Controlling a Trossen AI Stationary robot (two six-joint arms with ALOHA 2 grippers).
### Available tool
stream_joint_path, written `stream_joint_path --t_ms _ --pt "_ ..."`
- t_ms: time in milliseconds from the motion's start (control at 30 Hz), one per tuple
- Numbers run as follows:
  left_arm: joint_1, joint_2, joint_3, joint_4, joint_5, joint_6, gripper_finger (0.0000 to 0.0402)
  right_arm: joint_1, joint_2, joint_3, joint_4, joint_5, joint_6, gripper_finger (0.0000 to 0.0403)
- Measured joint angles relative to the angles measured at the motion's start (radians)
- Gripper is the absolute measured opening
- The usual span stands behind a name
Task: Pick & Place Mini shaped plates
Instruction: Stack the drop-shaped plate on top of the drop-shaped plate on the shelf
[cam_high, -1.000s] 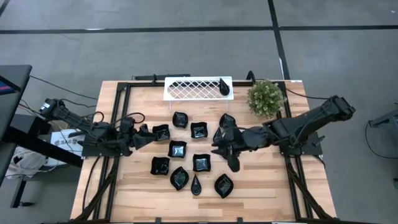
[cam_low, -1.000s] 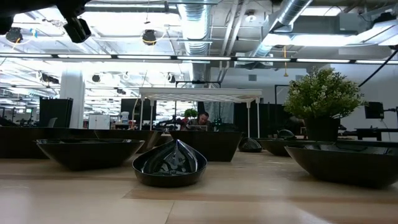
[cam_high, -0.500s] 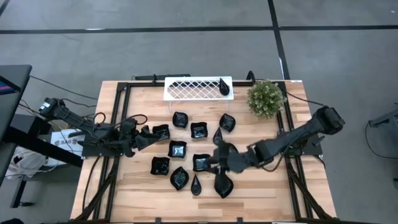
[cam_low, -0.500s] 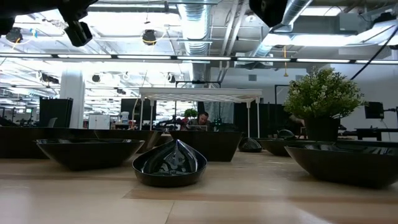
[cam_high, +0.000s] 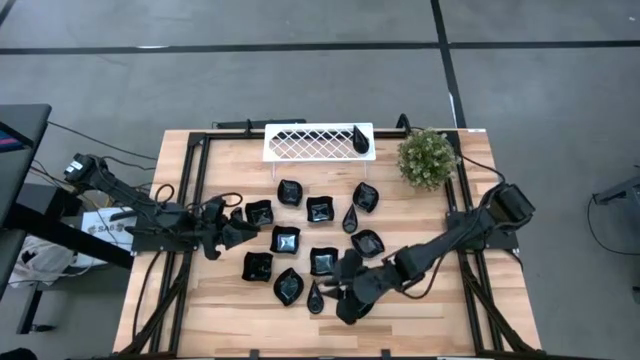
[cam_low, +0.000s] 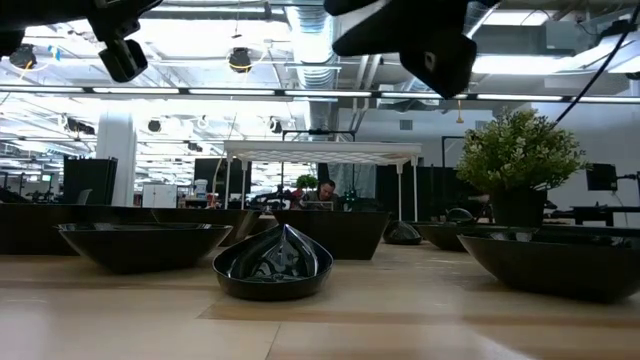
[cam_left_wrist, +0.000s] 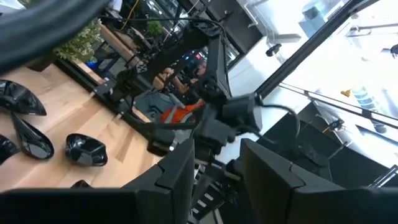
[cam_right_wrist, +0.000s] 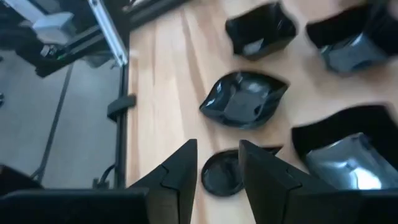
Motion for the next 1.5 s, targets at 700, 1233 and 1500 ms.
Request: stream_joint_path --t_ms 700,1233,1500 --pt "0.0 0.0 0.0 -0.002 0.0 -0.003 0.0131 0.017 0.262 0.22 -0.235 -0.013 0.094 0.0098" --pt "0.0 0.0 0.0 -0.004 0.0 -0.01 0.0131 0.002 0.263 0.219 -0.255 0.012 0.166 0.0156" --pt "0.0 0.0 0.0 -0.004 0.0 -0.009 0.0131 -0.008 0.263 0.219 -0.268 0.031 0.166 0.0188"
